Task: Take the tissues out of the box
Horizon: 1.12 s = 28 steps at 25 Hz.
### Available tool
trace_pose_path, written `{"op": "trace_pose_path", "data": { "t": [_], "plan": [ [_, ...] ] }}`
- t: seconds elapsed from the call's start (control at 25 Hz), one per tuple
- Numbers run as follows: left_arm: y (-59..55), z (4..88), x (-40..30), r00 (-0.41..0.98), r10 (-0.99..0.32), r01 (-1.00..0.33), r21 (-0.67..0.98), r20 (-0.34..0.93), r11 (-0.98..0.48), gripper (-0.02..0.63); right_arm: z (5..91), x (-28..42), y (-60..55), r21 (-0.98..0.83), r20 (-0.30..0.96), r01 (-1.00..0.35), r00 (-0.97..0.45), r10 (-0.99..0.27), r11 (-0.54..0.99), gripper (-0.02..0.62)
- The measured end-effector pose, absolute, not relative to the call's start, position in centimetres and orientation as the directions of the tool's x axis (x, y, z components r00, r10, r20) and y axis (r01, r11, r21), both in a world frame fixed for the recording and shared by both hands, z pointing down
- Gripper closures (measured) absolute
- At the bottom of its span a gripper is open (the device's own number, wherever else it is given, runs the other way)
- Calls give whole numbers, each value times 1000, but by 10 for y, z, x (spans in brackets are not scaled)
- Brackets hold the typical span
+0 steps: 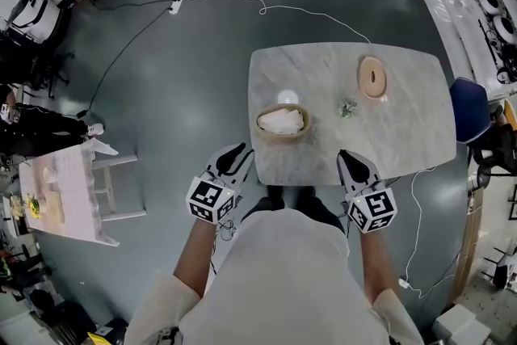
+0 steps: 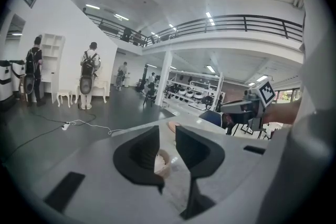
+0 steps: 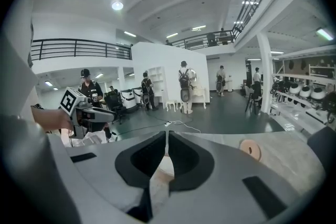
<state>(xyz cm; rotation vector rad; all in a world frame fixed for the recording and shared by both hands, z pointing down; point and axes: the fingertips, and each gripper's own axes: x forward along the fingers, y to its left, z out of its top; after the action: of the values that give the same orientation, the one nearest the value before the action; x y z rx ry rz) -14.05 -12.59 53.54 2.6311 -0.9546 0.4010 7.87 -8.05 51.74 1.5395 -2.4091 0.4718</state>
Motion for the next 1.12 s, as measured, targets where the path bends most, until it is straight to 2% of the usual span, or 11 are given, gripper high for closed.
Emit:
{"op": "trace_pose_path", "data": {
  "t": [0.6, 1.12],
  "plan": [
    [-185, 601, -84, 641, -577, -710, 106, 506, -696, 503, 562, 110, -139, -198, 441, -844, -531, -724, 498, 555],
    [-229, 719, -52, 523, -472, -668, -2, 710, -744, 502, 621, 126, -186, -252, 493, -817, -570, -657, 519, 555]
  ]
}}
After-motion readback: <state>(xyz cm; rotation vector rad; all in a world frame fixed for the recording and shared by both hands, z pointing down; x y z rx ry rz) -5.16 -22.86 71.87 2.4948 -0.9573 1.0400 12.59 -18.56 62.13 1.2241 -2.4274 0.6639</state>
